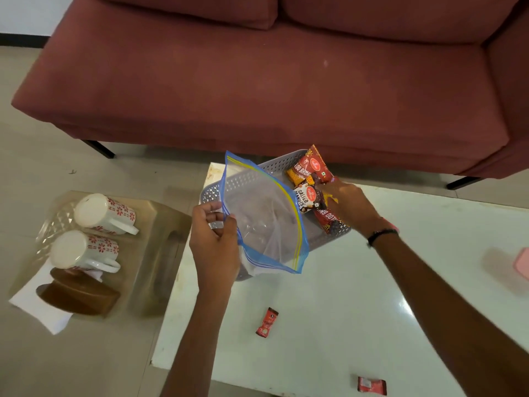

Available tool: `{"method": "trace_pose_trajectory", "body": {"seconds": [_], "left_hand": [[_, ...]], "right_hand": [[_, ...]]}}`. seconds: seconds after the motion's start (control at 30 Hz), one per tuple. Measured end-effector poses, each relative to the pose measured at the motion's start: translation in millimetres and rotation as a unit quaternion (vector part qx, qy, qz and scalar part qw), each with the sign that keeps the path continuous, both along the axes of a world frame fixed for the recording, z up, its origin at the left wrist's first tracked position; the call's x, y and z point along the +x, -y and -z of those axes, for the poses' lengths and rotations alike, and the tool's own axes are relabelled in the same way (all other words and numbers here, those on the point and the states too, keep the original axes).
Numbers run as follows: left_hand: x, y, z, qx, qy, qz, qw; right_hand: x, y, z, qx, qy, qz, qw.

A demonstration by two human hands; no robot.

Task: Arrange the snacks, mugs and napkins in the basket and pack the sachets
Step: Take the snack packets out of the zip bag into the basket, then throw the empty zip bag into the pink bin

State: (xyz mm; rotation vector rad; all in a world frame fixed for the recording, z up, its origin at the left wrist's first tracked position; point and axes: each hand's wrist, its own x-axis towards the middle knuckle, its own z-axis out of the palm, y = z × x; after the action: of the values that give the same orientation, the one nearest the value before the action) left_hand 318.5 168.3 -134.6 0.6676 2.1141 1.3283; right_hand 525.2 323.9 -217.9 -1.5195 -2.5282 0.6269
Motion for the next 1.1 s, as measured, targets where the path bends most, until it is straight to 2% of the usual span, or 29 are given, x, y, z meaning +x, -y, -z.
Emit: {"method": "trace_pose_trajectory", "body": {"seconds": [0.1,0.2,0.3,0.43,0.57,0.63,0.77,0.87,0.97,1.1], "left_hand": [[6.1,-1.0,-1.4,0.007,0.045,-0.022,0.999],[10.8,-0.8,-4.8,0.018,0.085,-0.027,0.996],[14.2,0.7,-10.7,0.028,0.103,-0.014,0.994],[25.3,2.2,-29.2,0.06,0.168,-0.009,0.984],[35.3,4.3,-55.9,0.13,0.245,0.014,0.961],[37.5,6.7,-67.7,0.161,0.254,0.032,0.953],[42.2,15.6,-74.6,0.185,0.191,0.064,0.962],[49.6,20.5,-62.0,0.15,0.154,0.102,0.971],[67.0,24.7,-46.5,0.115,0.157,0.174,0.965],[100.8,22.8,-35.6,0.094,0.187,0.263,0.942]], "right_hand": [[1.7,52.5,-7.0,-0.038,-0.172,0.08,0.981],[6.5,108.0,-14.9,-0.172,-0.246,0.104,0.948],[0.7,149.8,-37.4,-0.281,-0.348,0.112,0.888],[-22.3,166.6,-77.7,-0.219,-0.459,0.196,0.839],[-25.9,159.6,-115.1,-0.045,-0.475,0.225,0.849],[-18.1,153.8,-129.7,-0.013,-0.479,0.227,0.848],[13.7,137.8,-152.5,-0.015,-0.543,0.205,0.814],[43.7,125.5,-163.6,-0.053,-0.588,0.223,0.775],[81.3,116.1,-167.9,-0.093,-0.594,0.232,0.765],[134.2,111.5,-172.8,-0.088,-0.597,0.259,0.755]]}}
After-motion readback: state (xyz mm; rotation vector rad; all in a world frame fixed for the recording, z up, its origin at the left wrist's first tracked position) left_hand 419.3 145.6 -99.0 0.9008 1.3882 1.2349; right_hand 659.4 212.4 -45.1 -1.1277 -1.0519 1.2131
